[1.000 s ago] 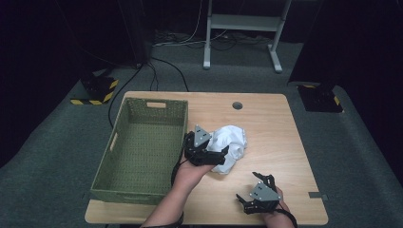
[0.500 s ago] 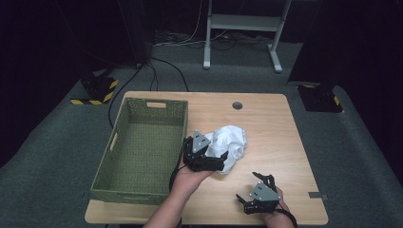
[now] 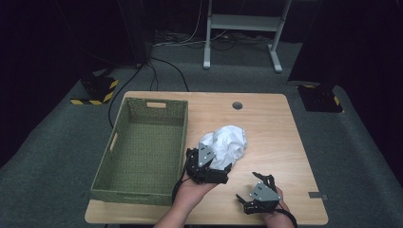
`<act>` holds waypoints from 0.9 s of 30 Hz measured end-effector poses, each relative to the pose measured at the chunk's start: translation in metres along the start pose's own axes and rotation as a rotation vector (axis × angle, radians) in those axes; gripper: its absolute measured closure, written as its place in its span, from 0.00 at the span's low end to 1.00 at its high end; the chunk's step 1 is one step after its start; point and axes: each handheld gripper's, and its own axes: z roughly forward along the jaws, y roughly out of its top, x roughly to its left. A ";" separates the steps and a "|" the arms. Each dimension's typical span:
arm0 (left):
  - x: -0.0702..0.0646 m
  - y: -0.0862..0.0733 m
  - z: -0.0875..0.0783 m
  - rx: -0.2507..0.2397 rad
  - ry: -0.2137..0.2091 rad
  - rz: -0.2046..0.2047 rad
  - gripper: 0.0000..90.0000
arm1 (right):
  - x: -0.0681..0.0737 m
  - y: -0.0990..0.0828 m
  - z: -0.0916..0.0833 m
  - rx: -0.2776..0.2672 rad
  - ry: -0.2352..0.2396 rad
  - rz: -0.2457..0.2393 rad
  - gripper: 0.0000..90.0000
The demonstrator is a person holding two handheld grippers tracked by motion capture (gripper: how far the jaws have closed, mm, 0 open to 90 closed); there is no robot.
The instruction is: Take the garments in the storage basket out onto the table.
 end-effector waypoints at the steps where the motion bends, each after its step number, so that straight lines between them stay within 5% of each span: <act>1: -0.001 -0.002 0.000 0.002 -0.001 -0.003 0.00 | 0.000 0.000 0.000 -0.001 0.000 -0.003 0.02; 16: -0.014 -0.042 0.007 0.028 0.015 0.020 0.00 | 0.001 0.000 0.000 0.003 0.001 -0.012 0.02; 27: -0.014 -0.080 0.020 0.120 0.027 0.046 0.00 | 0.000 0.000 0.000 0.002 0.003 -0.008 0.02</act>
